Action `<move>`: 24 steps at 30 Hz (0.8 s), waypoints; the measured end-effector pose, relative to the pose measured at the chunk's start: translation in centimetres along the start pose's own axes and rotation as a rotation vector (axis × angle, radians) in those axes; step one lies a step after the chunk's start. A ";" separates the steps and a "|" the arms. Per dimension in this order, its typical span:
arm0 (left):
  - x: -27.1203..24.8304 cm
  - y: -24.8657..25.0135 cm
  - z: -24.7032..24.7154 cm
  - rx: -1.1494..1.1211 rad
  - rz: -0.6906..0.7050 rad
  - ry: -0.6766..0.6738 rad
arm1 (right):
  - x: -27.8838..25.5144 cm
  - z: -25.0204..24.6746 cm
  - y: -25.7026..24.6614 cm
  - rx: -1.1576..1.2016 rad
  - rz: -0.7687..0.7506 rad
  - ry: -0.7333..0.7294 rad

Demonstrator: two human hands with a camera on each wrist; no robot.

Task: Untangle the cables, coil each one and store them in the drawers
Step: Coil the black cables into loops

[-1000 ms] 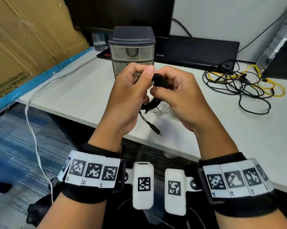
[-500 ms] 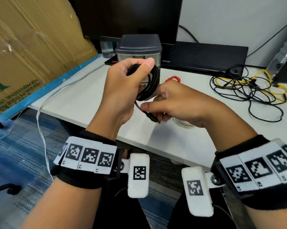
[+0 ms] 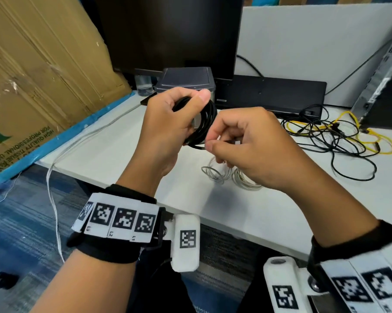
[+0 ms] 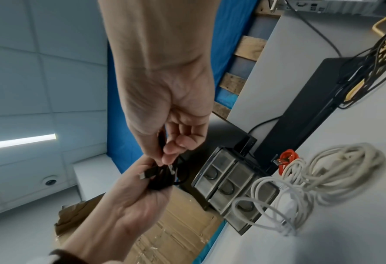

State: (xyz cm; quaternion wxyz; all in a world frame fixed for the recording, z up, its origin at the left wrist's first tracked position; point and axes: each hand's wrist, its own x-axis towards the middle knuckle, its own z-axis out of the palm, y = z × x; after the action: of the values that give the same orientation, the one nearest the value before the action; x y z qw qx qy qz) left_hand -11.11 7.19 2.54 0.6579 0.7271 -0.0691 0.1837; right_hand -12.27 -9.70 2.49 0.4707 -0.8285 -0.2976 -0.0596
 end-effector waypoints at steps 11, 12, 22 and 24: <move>-0.5 1.2 1.3 -0.109 -0.010 -0.032 | -0.1 0.3 0.0 0.009 -0.170 0.296; -0.6 1.2 1.4 -0.155 -0.020 -0.046 | 0.0 0.3 0.0 0.097 -0.146 0.285; -0.2 0.3 -0.1 0.146 -0.034 -0.242 | 2.3 -2.5 1.1 0.207 0.056 -0.041; 0.1 0.3 -0.9 0.198 -0.085 -0.363 | 2.4 -2.7 1.3 0.120 0.059 -0.106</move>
State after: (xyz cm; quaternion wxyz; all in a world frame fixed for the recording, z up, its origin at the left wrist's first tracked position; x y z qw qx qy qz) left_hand -11.26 8.02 2.95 0.5673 0.8116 -0.1372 0.0276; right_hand -9.14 -11.38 3.91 0.5045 -0.8093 -0.3005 0.0163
